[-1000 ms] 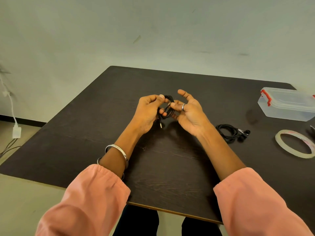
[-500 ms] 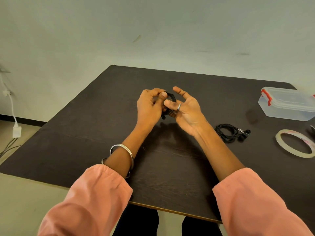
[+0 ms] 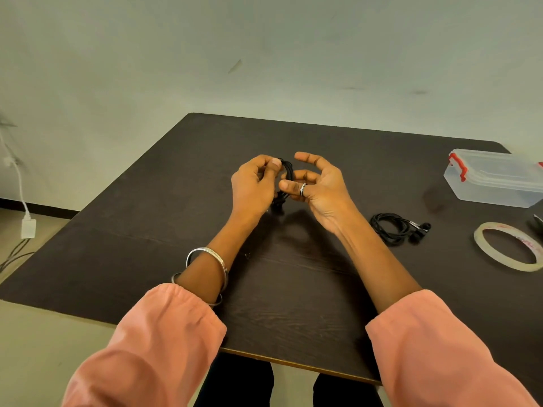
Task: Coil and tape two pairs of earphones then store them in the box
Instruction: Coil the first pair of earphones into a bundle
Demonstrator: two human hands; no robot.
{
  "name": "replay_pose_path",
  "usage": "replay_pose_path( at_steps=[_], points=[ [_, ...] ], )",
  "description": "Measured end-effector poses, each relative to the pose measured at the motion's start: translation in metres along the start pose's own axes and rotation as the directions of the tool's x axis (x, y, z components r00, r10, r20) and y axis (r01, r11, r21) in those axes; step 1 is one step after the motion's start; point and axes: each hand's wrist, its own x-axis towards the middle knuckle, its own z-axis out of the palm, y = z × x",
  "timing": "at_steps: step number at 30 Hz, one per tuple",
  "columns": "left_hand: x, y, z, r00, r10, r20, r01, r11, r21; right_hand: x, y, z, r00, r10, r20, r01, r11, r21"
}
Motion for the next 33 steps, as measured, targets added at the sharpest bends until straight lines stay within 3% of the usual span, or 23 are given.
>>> replay_pose_path(
  at_steps=[5, 16, 26, 33],
  points=[
    [-0.001, 0.003, -0.002, 0.997, -0.004, -0.076, 0.005, 1.0, 0.007, -0.001, -0.003, 0.001, 0.997, -0.07, 0.028, 0.074, 0.977, -0.199],
    [-0.004, 0.005, 0.0, 0.999, -0.045, 0.004, 0.045, 0.996, -0.072, 0.001, 0.007, 0.004, 0.998, -0.042, -0.044, 0.036, 0.991, -0.132],
    [-0.004, 0.005, -0.001, 0.998, -0.057, -0.003, 0.057, 0.996, -0.073, -0.003, 0.004, 0.003, 0.994, -0.095, 0.055, 0.102, 0.984, -0.144],
    [-0.005, 0.006, 0.001, 0.998, -0.067, 0.005, 0.067, 0.995, -0.079, -0.003, 0.004, 0.0, 0.989, -0.14, 0.044, 0.146, 0.97, -0.195]
  ],
)
